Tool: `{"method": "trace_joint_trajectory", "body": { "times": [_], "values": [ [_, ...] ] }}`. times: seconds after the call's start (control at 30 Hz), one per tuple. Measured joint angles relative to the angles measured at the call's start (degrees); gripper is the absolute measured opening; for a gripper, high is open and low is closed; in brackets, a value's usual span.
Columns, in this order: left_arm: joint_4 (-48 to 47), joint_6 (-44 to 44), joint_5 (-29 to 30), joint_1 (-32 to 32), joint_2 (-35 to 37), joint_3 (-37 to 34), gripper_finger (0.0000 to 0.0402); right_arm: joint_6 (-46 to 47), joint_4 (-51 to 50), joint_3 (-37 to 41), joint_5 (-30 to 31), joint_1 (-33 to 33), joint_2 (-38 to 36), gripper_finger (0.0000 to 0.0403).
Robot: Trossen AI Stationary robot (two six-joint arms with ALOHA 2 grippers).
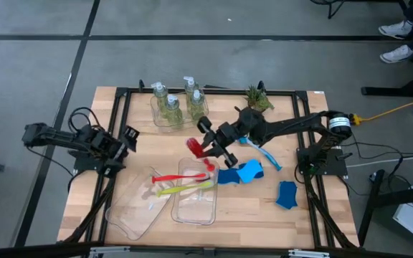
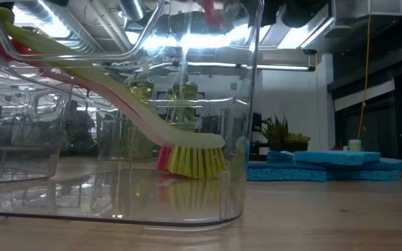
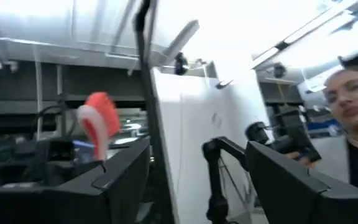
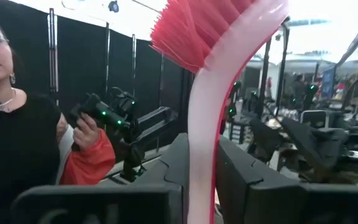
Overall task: Pick & Place Kitchen Sink Supplies
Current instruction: Put the orange dish brush into the right transparent bin
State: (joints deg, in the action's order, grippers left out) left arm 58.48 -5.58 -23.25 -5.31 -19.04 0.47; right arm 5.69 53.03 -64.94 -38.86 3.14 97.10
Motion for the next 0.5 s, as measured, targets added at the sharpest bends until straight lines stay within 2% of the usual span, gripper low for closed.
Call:
{"method": "trace_joint_trajectory", "body": {
  "times": [0.07,0.2,0.27,0.5],
  "values": [
    [-0.46,-0.25,6.3,-1.23,-1.05,0.03,0.026,-0.39,-1.77,-0.92,-0.36,-0.02,0.0,0.0056],
    [-9.32,-3.4,22.53,-2.22,-5.46,3.26,0.026,-1.3,-1.97,-1.27,-0.38,-0.02,-0.1,0.0054],
    [-13.29,-3.52,24.79,-2.54,-9.21,6.69,0.026,-1.79,-1.71,-1.27,-0.36,-0.01,-0.11,0.0052],
    [-18.31,0.82,25.2,-3.33,-26.1,18.79,0.026,-3.4,0.88,-1.29,-0.55,0.57,-0.13,0.0053]
  ]
}}
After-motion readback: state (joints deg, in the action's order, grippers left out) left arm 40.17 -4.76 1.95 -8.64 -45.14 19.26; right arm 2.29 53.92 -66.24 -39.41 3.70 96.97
